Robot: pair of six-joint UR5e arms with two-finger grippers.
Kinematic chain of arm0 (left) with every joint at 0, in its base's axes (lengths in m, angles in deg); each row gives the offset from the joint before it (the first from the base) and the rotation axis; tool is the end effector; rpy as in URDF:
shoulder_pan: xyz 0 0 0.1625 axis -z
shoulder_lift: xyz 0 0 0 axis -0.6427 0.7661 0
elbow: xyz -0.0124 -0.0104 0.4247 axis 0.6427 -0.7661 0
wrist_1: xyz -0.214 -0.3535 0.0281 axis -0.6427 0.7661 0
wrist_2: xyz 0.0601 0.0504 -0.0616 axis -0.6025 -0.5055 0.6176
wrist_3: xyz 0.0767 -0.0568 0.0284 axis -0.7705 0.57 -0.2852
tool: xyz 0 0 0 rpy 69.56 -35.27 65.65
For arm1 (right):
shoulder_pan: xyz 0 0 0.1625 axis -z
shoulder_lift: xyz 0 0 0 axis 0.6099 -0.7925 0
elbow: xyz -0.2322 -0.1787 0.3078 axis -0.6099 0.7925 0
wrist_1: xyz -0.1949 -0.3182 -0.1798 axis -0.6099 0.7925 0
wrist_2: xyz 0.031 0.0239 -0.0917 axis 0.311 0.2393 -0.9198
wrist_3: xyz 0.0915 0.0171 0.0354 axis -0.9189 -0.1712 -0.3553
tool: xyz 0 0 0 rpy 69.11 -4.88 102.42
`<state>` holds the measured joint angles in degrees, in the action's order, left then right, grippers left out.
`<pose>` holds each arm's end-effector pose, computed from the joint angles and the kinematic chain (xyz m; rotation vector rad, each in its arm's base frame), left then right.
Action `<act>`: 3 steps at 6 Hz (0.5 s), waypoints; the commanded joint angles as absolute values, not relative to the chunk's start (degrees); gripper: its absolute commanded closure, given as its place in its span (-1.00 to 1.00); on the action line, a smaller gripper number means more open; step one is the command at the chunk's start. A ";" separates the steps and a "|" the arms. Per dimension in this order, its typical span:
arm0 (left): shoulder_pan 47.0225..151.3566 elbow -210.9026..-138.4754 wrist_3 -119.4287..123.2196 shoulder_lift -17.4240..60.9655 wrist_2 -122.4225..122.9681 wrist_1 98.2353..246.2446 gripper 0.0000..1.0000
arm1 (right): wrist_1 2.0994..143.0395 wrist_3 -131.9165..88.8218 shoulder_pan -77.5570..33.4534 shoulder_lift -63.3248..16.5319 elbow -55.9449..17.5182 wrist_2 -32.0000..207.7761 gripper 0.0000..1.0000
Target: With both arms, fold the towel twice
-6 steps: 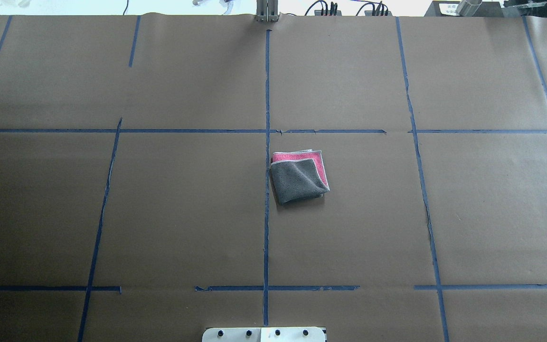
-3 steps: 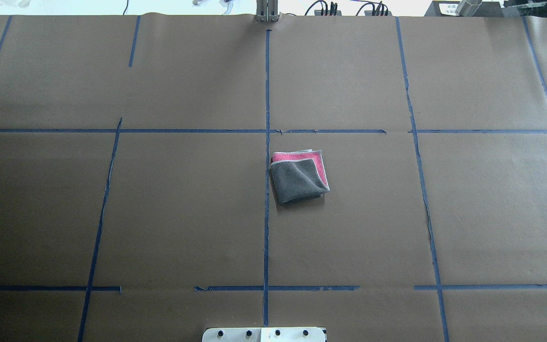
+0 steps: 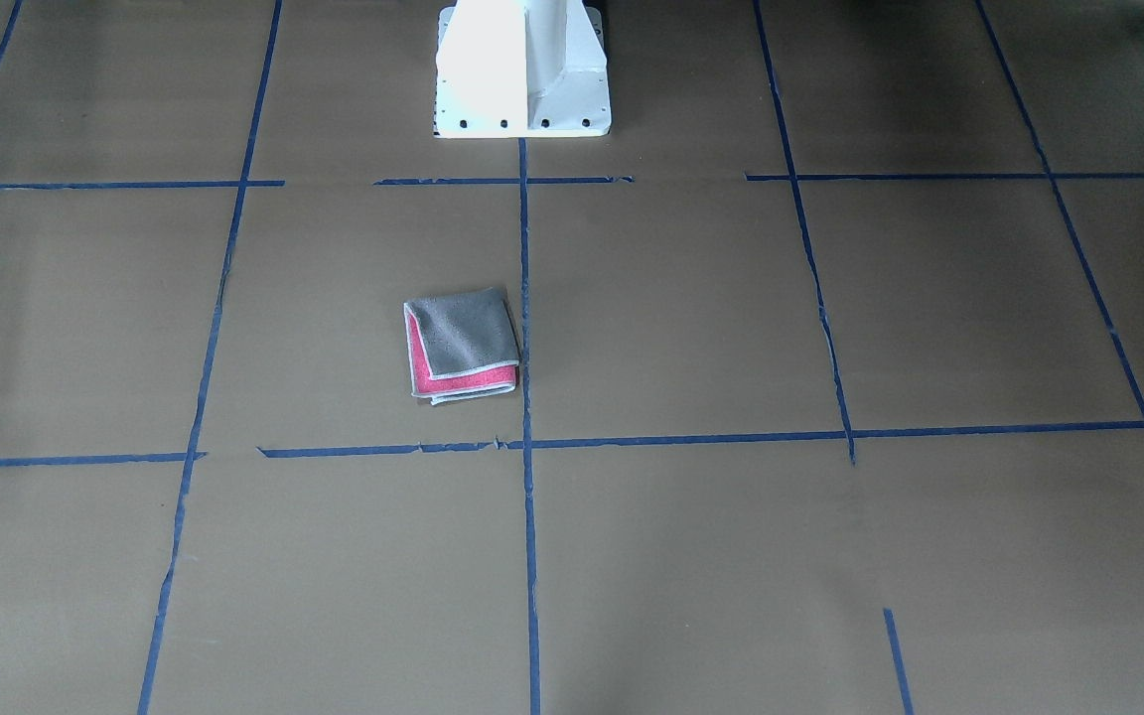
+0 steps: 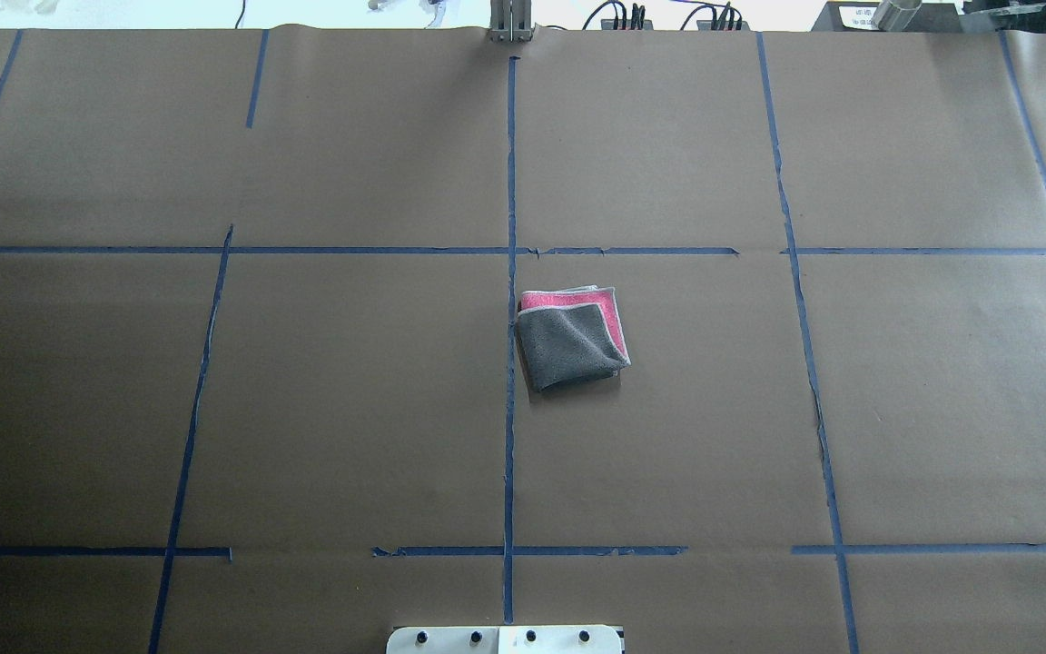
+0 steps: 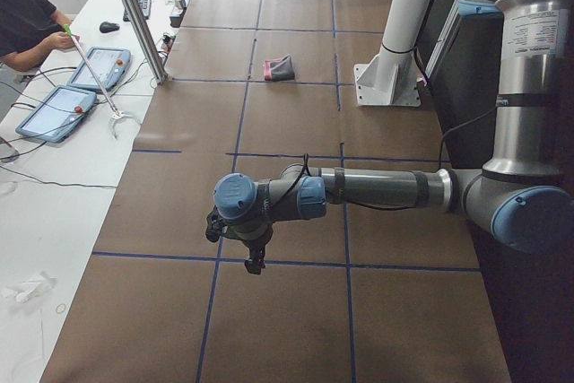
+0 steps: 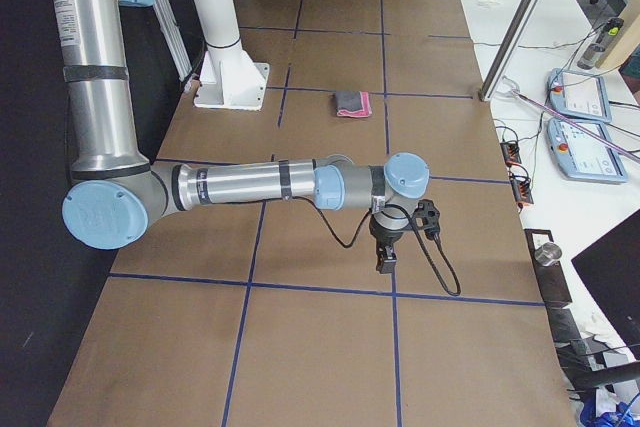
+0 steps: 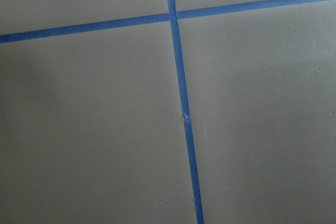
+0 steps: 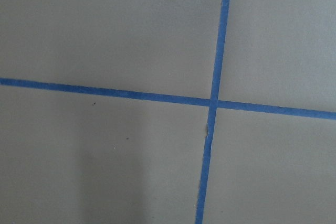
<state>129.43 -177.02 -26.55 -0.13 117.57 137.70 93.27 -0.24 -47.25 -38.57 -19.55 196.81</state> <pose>-0.0538 -0.4661 0.6580 -0.0209 0.8602 0.1796 0.0191 -0.5299 0.6021 0.0113 -0.7330 -0.1714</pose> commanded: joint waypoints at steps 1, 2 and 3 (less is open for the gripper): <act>129.47 -177.32 -26.63 -0.02 117.69 137.79 -1.00 | 101.97 4.89 -48.03 -39.79 -24.89 196.08 -1.00; 129.47 -178.45 -26.55 -0.02 117.69 137.18 -1.00 | 102.26 3.58 -48.03 -40.77 -24.75 197.13 -1.00; 129.47 -178.55 -26.55 -0.19 118.48 137.00 -1.00 | 101.65 0.00 -48.03 -42.17 -25.09 198.88 -1.00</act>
